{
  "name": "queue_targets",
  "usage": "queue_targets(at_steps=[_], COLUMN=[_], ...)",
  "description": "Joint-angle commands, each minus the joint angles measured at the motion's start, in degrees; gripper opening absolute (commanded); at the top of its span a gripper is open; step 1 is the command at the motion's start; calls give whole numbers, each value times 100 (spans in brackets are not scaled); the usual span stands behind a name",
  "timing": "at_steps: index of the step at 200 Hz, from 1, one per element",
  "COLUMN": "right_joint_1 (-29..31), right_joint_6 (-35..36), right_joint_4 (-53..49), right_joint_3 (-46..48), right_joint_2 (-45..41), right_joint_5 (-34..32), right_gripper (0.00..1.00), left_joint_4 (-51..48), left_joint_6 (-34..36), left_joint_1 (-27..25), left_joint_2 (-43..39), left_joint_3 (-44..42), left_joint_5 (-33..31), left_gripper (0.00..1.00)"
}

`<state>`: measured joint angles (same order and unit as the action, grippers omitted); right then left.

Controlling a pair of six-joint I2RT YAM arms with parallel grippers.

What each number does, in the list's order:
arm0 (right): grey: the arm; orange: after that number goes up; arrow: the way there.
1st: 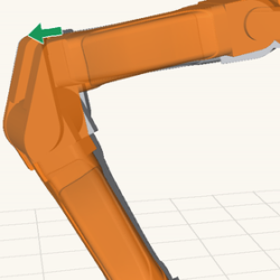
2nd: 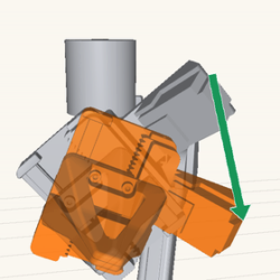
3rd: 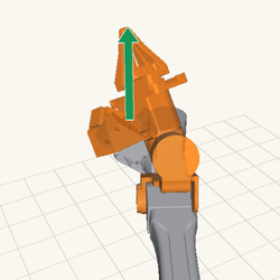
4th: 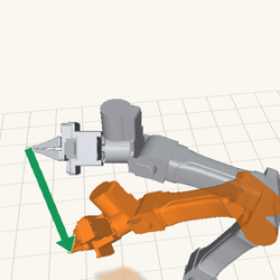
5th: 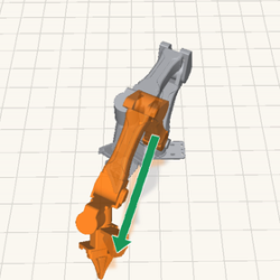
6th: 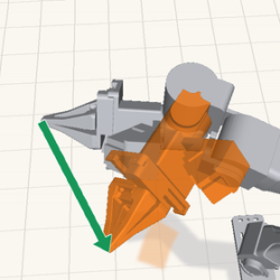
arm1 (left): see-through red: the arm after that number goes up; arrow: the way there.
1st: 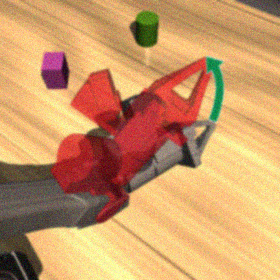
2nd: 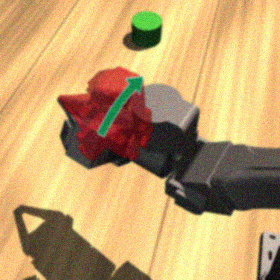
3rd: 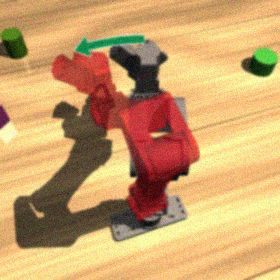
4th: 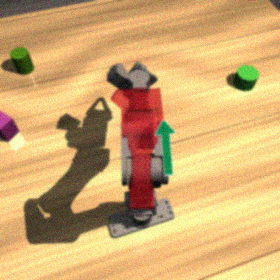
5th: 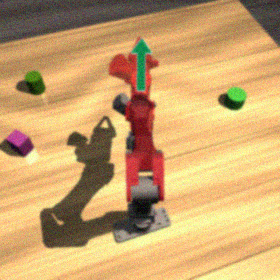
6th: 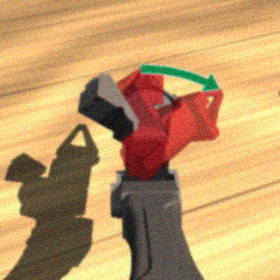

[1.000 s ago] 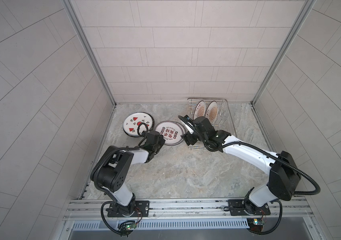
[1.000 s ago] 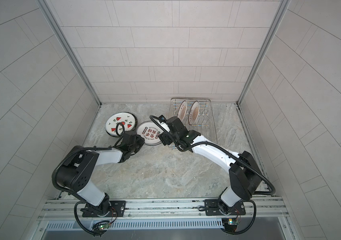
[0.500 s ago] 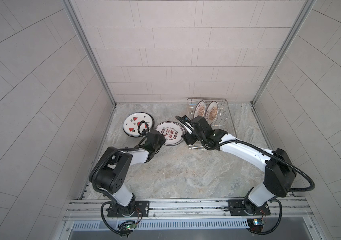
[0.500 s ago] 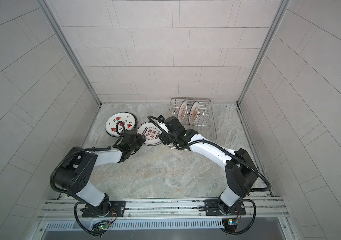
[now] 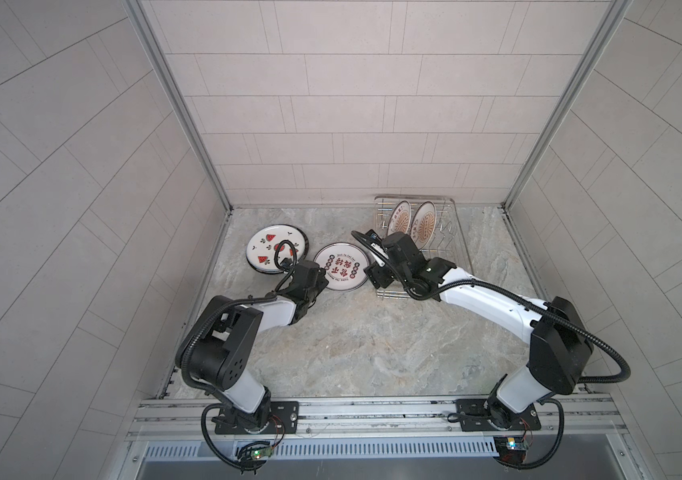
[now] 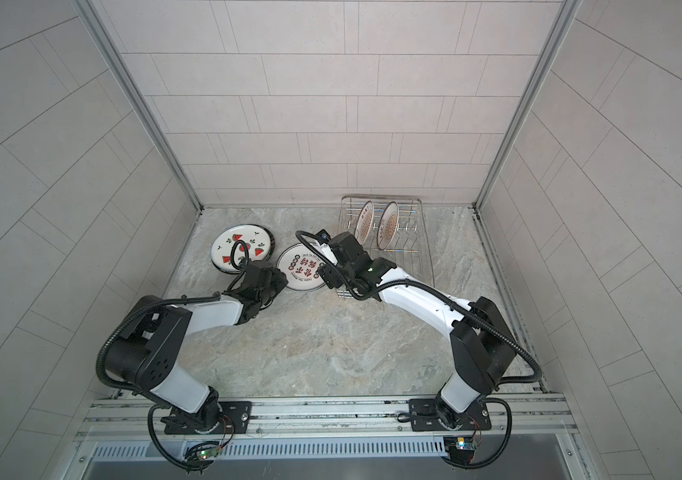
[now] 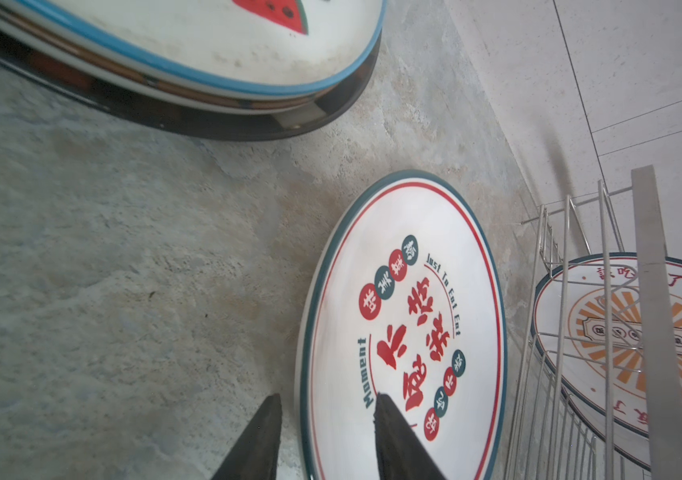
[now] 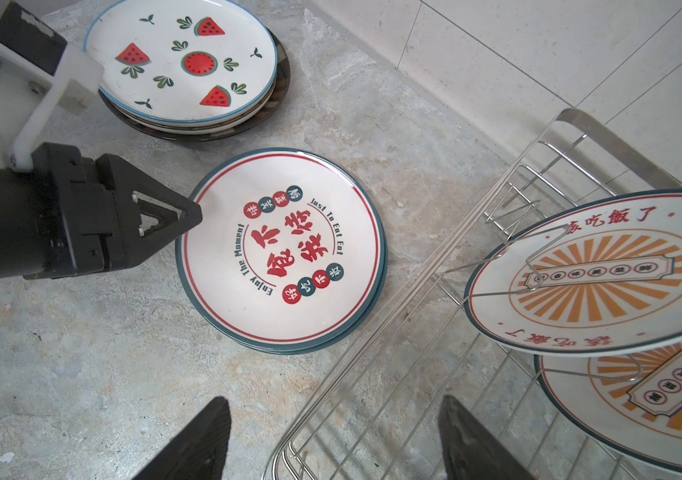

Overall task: Unload the plates from the dish rack
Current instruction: 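Open the left gripper and withdraw both grippers from the plates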

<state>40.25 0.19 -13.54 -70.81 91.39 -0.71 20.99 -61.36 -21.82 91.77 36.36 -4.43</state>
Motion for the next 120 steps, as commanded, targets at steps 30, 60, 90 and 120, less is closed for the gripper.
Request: queue_targets(at_steps=[30, 60, 90, 120], right_joint_1=[36, 28, -15, -138], right_joint_6=[-29, -302, -816, -1087], right_joint_4=[175, 478, 808, 1331], right_joint_3=[162, 395, 736, 1234], right_joint_2=[-395, -705, -1157, -1667], right_joint_5=[-146, -457, -1287, -1702], right_gripper=[80, 81, 84, 87], left_joint_4=[-118, -249, -195, -76], left_joint_6=[146, 231, 795, 1597], left_joint_1=[-39, -41, -233, -419], left_joint_2=[-424, -901, -1626, -2390], left_joint_3=[-71, -251, -466, -621], left_joint_5=[-450, -709, -999, -692], left_gripper=[43, 64, 84, 91])
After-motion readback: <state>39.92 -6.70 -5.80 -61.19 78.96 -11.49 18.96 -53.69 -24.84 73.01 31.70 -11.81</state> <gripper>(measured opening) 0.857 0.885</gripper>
